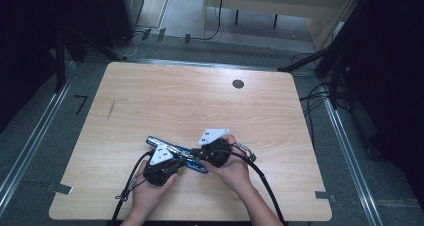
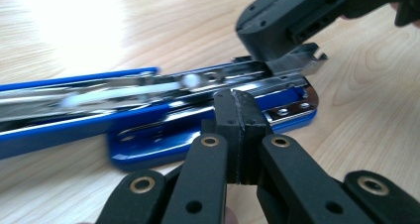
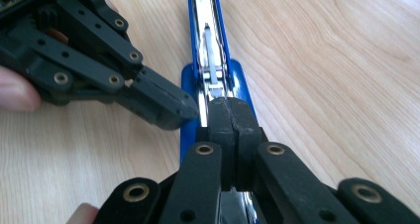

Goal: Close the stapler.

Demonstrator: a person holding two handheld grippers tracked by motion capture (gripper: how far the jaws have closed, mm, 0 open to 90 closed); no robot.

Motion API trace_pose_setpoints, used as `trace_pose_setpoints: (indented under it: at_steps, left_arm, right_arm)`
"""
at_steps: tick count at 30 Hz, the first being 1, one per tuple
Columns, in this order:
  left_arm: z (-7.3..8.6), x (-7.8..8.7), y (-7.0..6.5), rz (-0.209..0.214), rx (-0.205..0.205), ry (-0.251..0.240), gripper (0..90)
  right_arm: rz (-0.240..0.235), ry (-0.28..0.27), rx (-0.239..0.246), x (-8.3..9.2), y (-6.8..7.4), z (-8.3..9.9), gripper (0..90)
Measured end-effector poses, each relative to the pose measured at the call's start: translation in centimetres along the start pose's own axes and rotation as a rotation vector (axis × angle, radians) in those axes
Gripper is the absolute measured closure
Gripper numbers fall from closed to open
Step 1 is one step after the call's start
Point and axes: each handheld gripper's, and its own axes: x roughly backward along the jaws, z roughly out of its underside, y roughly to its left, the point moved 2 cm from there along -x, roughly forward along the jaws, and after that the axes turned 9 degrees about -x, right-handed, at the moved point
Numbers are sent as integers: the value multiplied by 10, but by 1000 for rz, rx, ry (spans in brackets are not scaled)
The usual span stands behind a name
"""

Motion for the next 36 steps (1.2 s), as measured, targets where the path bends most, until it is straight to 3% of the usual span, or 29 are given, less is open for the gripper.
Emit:
trace_pose_setpoints:
  at_steps: [7,16,21,29,36]
  left_arm:
    - [8,19,26,-73,26,8,900]
    - [19,24,49,-124,80,32,900]
    - [21,22,51,-146,90,52,900]
    - [22,20,57,-142,129,89,900]
    - [20,18,58,-173,139,88,900]
  right_arm:
    - [-12,-8,-3,-9,6,-14,900]
    - [-24,0,26,-28,16,-32,900]
    - [-20,8,26,-40,17,-39,900]
    - [-1,27,29,-54,17,-46,900]
    - [7,33,31,-62,16,-49,900]
